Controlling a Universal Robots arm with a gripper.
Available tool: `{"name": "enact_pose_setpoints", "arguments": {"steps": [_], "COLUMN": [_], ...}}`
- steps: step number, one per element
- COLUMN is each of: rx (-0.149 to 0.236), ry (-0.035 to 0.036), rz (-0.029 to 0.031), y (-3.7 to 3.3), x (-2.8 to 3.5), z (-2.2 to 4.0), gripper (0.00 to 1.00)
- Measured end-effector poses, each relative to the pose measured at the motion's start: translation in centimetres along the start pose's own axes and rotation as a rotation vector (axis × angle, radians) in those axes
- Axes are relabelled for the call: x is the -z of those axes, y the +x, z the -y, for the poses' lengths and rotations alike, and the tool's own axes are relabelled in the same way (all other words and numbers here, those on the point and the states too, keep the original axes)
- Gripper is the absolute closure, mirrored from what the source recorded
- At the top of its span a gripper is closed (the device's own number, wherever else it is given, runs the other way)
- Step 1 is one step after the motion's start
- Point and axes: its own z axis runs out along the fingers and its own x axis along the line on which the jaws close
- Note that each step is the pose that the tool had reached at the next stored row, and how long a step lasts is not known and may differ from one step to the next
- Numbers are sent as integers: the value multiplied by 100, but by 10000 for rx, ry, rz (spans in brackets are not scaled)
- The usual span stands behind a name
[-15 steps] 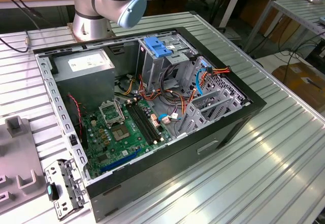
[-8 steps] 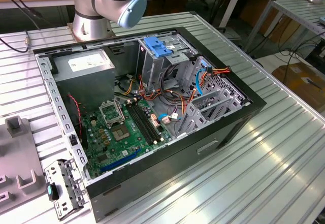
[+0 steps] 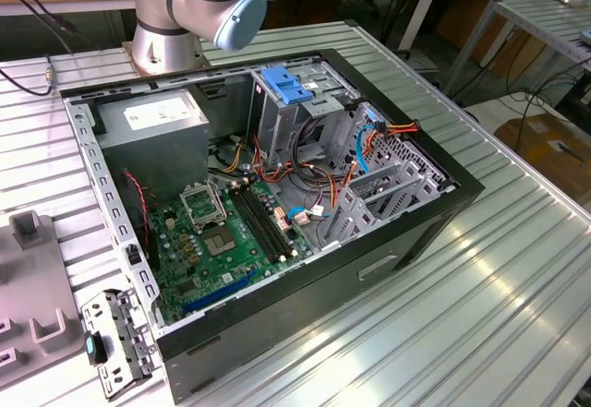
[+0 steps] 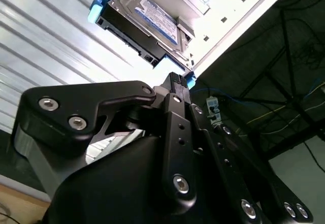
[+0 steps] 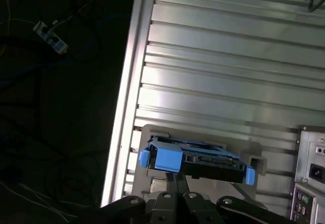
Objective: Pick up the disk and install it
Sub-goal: 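Pick up the disk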
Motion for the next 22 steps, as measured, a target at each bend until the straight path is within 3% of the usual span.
{"name": "enact_pose_setpoints", "arguments": {"steps": [9, 12, 19, 22], "rx": [1792, 2729, 4147, 4223], "ry": [2, 2, 4, 4], "rz": [-79, -120, -183, -186], "y": [0, 0, 0, 0], "x": [0, 0, 1, 0], "z": [0, 0, 1, 0], "gripper": [89, 89, 89, 89]}}
